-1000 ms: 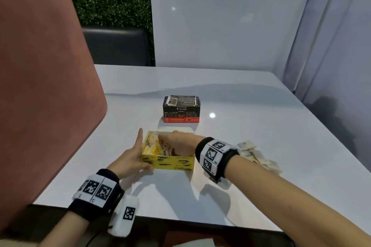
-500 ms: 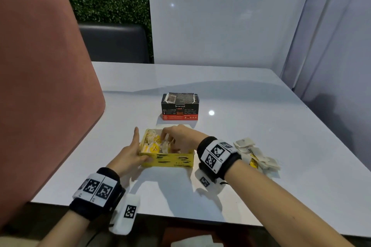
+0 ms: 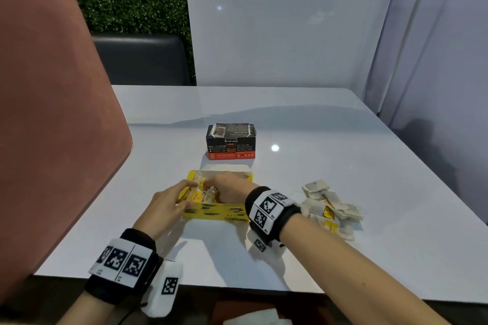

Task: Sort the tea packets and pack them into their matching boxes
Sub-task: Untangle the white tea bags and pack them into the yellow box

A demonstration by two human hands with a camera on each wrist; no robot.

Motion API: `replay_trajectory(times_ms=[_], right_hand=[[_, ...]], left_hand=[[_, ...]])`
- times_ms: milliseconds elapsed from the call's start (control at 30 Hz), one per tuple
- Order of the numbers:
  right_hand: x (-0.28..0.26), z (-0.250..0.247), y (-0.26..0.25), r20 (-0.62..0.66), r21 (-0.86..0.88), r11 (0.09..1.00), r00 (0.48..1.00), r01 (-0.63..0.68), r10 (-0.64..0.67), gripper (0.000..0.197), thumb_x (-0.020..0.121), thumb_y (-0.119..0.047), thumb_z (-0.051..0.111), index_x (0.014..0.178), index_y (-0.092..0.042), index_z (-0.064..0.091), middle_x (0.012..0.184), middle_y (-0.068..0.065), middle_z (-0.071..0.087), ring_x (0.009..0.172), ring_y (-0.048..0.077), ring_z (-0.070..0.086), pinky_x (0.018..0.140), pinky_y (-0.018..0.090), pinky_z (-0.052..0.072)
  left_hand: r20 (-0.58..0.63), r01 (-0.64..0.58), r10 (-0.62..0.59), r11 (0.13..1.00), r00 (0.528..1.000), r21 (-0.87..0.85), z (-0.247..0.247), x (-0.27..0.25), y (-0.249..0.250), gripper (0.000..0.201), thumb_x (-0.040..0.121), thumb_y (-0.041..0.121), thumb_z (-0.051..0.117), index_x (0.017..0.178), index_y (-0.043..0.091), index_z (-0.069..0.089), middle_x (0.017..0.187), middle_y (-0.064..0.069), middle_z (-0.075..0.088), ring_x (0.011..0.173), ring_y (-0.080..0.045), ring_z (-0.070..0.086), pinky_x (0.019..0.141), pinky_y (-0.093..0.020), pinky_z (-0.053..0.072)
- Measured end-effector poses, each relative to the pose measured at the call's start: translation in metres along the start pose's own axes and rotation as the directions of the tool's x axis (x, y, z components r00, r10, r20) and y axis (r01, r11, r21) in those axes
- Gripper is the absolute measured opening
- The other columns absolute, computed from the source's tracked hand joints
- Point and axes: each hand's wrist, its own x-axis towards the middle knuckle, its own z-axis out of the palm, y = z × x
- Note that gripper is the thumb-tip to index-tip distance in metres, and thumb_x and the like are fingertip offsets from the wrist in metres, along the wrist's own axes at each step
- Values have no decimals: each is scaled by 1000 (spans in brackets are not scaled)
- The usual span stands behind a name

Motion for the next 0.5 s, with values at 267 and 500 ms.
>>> replay_trajectory(times_ms=[267,500], right_hand=[[-7,-5,-6,22,-68,998,1000,-9,10,40,90,3,43,128,-7,50,125,16,57,115,32,54,91,37,45],[-58,-34,24,-285,331,943,949,-38,138,29,83,2,61,111,-4,59,108,13,62,90,23,58,74,23,45]], left_hand=[[28,16,-18,996,999,92,5,2,-1,53,90,19,57,139,26,39,133,-9,51,119,-25,49,95,-30,35],[-314,-291,314,949,896,119,8,-17,33,31,89,3,54,117,15,61,119,-2,58,108,-17,57,95,-28,42]])
